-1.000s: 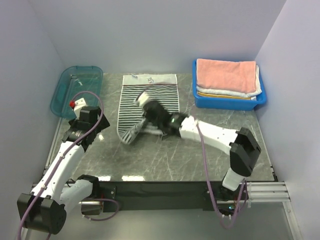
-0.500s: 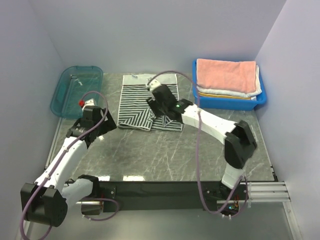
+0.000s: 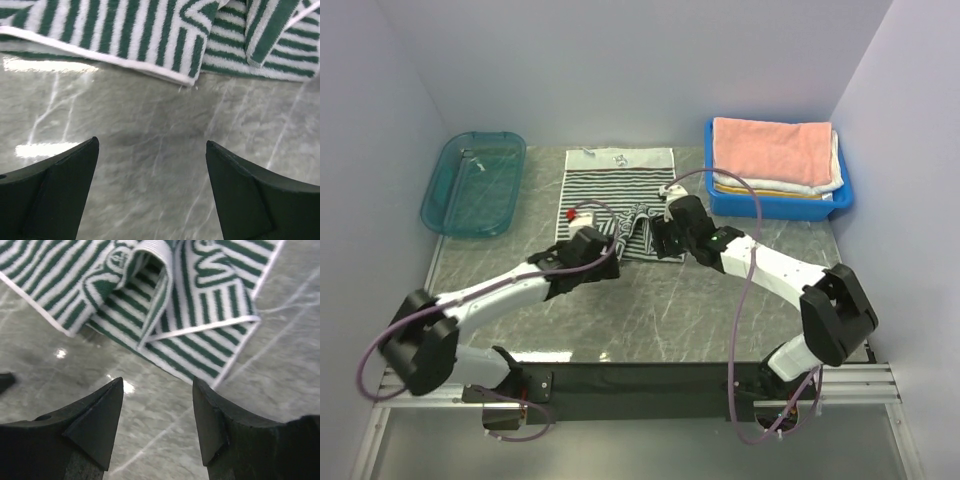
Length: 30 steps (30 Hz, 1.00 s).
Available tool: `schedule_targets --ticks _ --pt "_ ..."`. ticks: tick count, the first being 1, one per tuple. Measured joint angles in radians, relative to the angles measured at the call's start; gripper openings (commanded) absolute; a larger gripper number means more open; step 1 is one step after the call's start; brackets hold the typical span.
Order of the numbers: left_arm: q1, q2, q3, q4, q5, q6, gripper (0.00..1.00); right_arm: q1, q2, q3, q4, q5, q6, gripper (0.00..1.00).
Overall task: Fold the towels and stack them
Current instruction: Flatten out the crumpled towel
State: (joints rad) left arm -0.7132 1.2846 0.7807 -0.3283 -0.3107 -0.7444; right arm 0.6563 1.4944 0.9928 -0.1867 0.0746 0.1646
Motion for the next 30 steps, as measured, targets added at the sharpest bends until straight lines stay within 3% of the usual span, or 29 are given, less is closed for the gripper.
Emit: schedule_targets --ticks 4,10,25,27,30 --pt "-0.076 0.142 0.067 0.036 -0.109 -0.043 0.85 -0.008 0.051 0.000 0.072 -0.056 0.036 0.59" --pt "-0.114 0.298 0.168 0.063 -0.214 -0.093 0.82 -0.031 0.155 0.003 0.150 -0.103 0.109 0.52" --pt "-0.129 0.409 0.195 0.107 -0.271 -0.170 0.75 -0.063 0.280 0.012 0.298 -0.176 0.197 0.42" --pt "-0.133 0.431 0.204 0.107 -0.282 -0.178 0.74 -0.063 0.294 0.015 0.303 -0.181 0.201 0.37" --pt "-0.136 0.452 0.214 0.100 -0.296 -0.185 0.73 -0.063 0.310 0.015 0.315 -0.181 0.208 0.15"
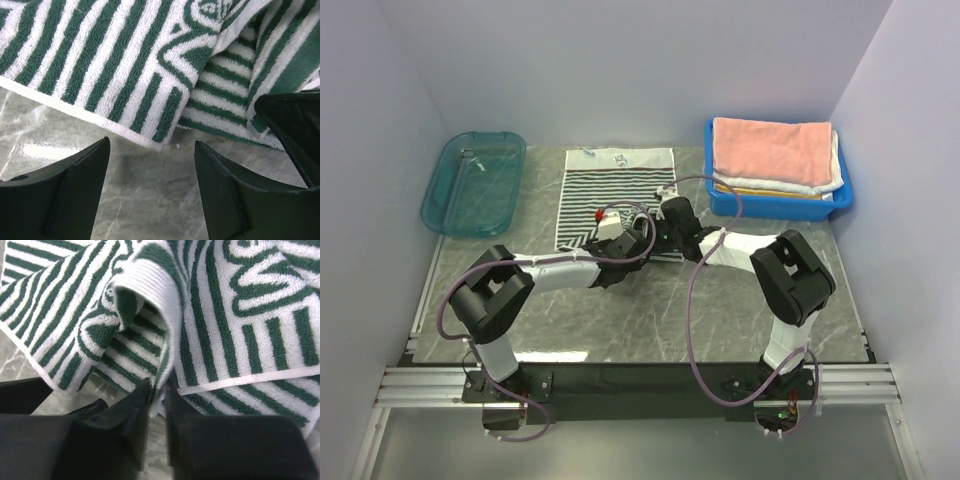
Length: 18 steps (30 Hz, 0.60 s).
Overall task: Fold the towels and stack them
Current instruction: Flatten out the crumpled towel
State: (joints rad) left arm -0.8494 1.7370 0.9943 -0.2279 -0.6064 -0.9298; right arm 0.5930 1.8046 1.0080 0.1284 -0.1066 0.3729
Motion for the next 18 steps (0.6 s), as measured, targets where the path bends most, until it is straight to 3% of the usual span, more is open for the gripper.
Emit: schedule_targets --ticks 1,3,12,18 --pt "-0.001 0.005 0.006 -0.005 -0.007 -0.001 0.72 0.000 0.005 0.000 0.005 0.001 0.001 0.05" --pt "-0.003 0.013 0.023 -0.011 -0.022 -0.002 0.71 0.000 0.006 -0.003 0.014 0.001 0.002 0.00" --pt "-0.015 0.042 0.085 -0.032 -0.074 -0.015 0.60 0.000 0.006 -0.035 0.065 0.000 0.005 0.00" --pt "-0.015 0.085 0.107 -0.059 -0.106 -0.035 0.44 0.000 0.006 -0.045 0.081 -0.007 0.004 0.00"
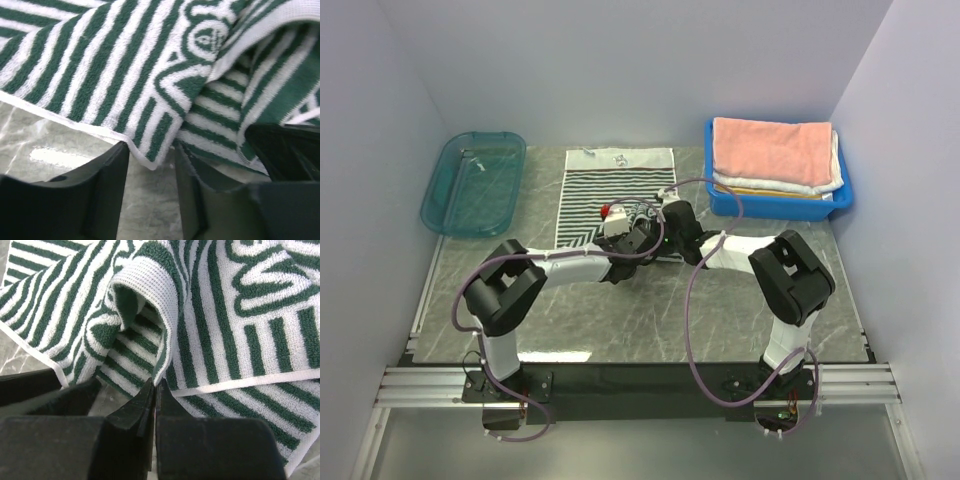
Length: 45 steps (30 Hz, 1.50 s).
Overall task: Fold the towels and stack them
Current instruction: Flatten out the crumpled towel
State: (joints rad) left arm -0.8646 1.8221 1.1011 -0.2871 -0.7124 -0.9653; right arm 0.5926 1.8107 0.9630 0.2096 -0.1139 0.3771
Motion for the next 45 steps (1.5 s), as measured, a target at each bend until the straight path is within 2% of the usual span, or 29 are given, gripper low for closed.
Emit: schedule_targets --ticks 3,5,6,11,15,21,27,30,33,35,36,39,40,41,43,45 --pt "0.000 0.016 0.023 -0.034 -0.021 -0.003 0.34 0.000 0.000 -0.003 0.001 0.000 0.000 0.00" --pt "0.000 0.027 0.041 -0.047 -0.036 -0.006 0.06 0.000 -0.001 -0.003 0.006 0.000 0.000 0.00" --pt "0.000 0.031 0.050 -0.052 -0.044 -0.011 0.00 0.000 -0.002 -0.004 0.007 0.000 0.000 0.00" --pt "0.001 0.035 0.080 -0.101 -0.074 -0.009 0.00 0.000 -0.025 -0.010 -0.014 0.010 -0.014 0.00" --pt "0.005 0.011 0.108 -0.205 -0.121 -0.017 0.00 0.000 -0.097 -0.010 -0.096 0.044 -0.045 0.00" --pt "0.054 -0.197 0.141 -0.456 -0.153 -0.042 0.01 0.000 -0.288 -0.015 -0.265 0.079 -0.076 0.00" --pt "0.127 -0.482 0.141 -0.631 -0.098 -0.042 0.07 0.000 -0.551 -0.082 -0.465 0.084 -0.084 0.00" --pt "0.144 -0.581 0.141 -0.710 -0.040 -0.037 0.15 0.008 -0.697 -0.134 -0.581 0.056 -0.083 0.01" --pt "0.152 -0.649 0.133 -0.756 0.032 -0.013 0.28 0.019 -0.817 -0.168 -0.687 -0.019 -0.083 0.08" --pt "0.153 -0.689 0.113 -0.773 0.095 0.004 0.32 0.032 -0.883 -0.182 -0.758 -0.082 -0.084 0.10" --pt "0.153 -0.710 0.098 -0.779 0.129 0.010 0.34 0.042 -0.910 -0.187 -0.794 -0.112 -0.082 0.12" --pt "0.153 -0.774 0.031 -0.790 0.217 0.013 0.48 0.100 -0.969 -0.211 -0.875 -0.158 -0.066 0.27" --pt "0.153 -0.799 0.003 -0.797 0.238 0.010 0.55 0.127 -0.991 -0.222 -0.904 -0.166 -0.055 0.39" --pt "0.153 -0.823 -0.019 -0.806 0.252 0.007 0.59 0.151 -1.012 -0.233 -0.930 -0.174 -0.043 0.44" --pt "0.153 -0.880 -0.054 -0.825 0.277 -0.002 0.67 0.192 -1.057 -0.249 -0.975 -0.207 -0.037 0.51" --pt "0.153 -0.941 -0.072 -0.834 0.290 -0.012 0.69 0.212 -1.076 -0.251 -0.998 -0.235 -0.037 0.52"
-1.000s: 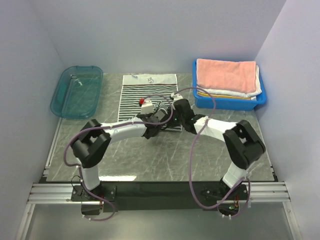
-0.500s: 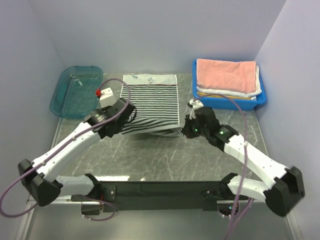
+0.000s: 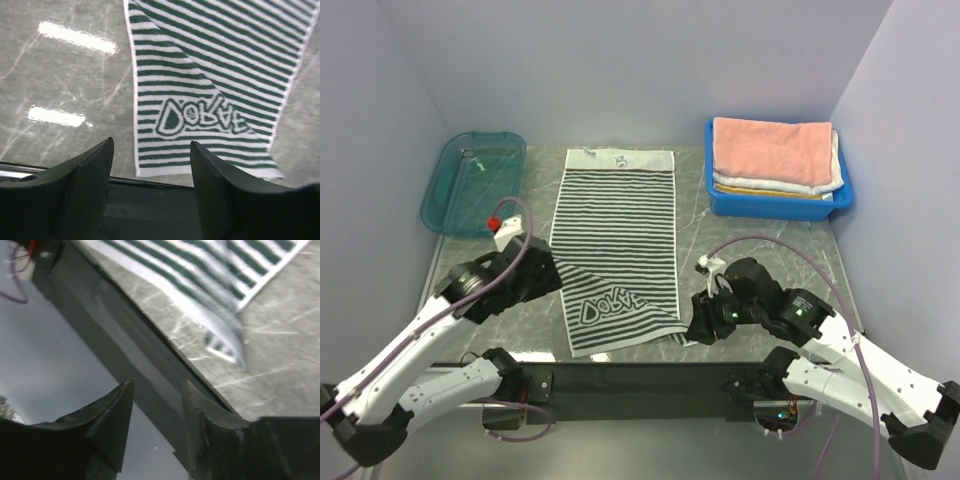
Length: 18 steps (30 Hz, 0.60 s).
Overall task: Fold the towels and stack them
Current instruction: Flatten out the crumpled towel
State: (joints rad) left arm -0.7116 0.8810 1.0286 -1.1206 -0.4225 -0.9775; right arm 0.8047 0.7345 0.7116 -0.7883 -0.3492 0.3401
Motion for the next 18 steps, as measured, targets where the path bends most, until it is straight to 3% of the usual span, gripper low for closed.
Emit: schedule_targets --ticks 4,8,11,18 --pt "0.000 -0.062 -0.011 0.017 0.014 -0.004 0.70 0.011 0.025 0.009 0.011 -0.006 -0.007 0.50" --pt "0.001 0.003 -0.035 0.111 0.038 -0.003 0.64 0.008 0.153 0.055 0.090 0.068 -0.016 0.42" --pt "0.001 0.093 -0.095 0.232 0.077 -0.001 0.54 -0.024 0.300 0.103 0.193 0.128 -0.019 0.38" --pt "0.001 0.335 -0.299 0.486 0.213 0.003 0.49 -0.104 0.705 0.238 0.442 0.201 -0.006 0.31"
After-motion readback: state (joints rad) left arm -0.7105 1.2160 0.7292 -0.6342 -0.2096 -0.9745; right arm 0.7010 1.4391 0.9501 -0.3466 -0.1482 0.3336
